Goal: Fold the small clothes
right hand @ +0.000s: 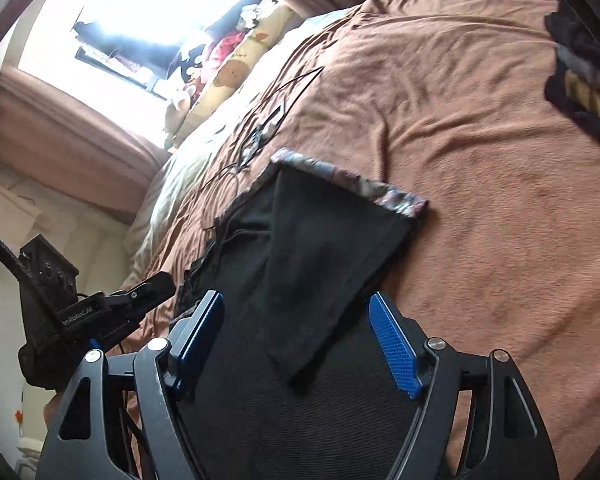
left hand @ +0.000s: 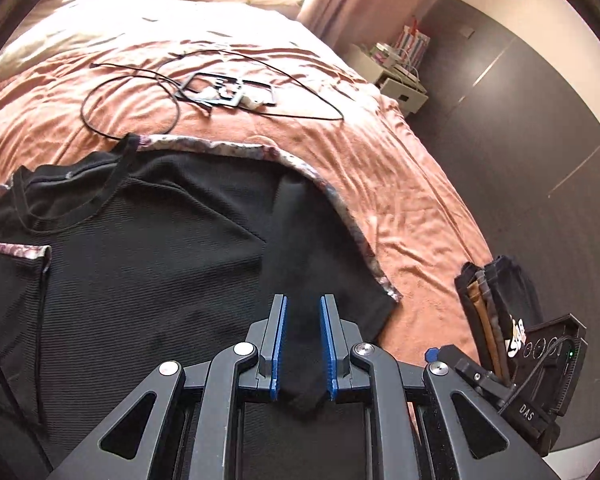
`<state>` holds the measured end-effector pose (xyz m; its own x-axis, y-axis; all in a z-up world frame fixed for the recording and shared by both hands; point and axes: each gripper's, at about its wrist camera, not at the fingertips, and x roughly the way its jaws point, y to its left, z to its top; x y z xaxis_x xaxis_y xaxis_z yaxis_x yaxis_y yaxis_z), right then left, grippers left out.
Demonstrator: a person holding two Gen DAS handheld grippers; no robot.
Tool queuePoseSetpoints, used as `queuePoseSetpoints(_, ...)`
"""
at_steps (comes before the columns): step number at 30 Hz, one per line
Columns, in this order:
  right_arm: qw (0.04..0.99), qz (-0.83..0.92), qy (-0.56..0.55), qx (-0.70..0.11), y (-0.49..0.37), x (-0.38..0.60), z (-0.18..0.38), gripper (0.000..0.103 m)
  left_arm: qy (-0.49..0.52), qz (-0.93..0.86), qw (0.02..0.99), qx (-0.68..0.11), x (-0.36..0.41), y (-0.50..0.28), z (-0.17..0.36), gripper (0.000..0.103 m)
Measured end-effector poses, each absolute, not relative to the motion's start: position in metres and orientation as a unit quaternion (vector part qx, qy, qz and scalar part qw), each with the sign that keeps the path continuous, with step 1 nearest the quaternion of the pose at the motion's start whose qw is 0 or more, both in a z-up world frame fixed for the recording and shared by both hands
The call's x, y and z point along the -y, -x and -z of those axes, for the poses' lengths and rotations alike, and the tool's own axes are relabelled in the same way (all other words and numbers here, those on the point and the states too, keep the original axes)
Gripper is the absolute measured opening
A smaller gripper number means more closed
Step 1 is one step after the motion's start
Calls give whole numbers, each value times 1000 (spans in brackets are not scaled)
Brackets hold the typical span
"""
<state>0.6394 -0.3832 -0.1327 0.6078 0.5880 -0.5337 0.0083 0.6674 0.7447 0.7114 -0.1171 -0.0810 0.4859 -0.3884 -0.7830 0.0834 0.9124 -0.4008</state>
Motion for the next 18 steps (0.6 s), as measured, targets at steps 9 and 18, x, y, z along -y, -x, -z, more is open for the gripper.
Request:
queuePoseSetpoints(9,806,-122,-404,-416,-656,416,156,49,124,178,832,-511,175,-726,110,19)
queuePoseSetpoints(18,806,-96,-410,-416,-648,415,140,25,55,223,815,-531,238,-738,148,46)
